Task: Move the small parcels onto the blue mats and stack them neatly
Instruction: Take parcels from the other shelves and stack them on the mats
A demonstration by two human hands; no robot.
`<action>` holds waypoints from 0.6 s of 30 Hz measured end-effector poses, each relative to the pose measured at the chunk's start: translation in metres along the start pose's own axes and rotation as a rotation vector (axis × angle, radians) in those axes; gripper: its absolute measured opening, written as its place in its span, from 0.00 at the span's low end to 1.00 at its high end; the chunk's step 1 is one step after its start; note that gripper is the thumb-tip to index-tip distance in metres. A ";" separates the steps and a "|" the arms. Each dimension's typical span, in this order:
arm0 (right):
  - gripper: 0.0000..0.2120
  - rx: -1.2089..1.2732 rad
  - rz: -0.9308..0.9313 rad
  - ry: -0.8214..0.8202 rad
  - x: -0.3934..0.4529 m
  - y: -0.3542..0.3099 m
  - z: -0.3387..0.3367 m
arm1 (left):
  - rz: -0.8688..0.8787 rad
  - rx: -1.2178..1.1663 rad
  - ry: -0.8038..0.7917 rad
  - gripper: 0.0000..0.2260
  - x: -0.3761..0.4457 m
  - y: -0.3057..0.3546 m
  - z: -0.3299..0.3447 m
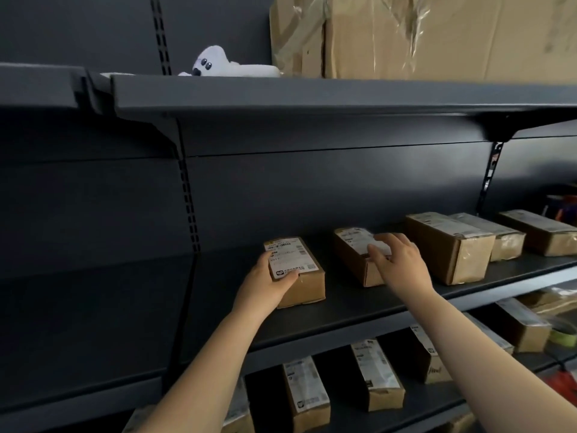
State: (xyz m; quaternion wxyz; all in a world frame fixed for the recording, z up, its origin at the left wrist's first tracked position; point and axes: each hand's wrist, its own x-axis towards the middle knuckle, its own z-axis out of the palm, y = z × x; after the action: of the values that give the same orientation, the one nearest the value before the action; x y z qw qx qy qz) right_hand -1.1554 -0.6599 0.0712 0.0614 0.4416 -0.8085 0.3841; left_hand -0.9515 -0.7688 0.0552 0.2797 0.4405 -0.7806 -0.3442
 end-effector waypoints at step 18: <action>0.33 0.802 0.292 -0.386 0.050 0.064 0.010 | -0.188 -0.402 0.258 0.31 0.018 0.051 0.086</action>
State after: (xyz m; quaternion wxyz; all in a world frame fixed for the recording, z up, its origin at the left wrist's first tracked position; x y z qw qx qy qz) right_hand -1.2315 -0.6804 0.0500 -0.3202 0.3752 -0.6467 0.5818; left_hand -1.0488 -0.7409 0.0452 0.4255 0.4871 -0.6099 -0.4580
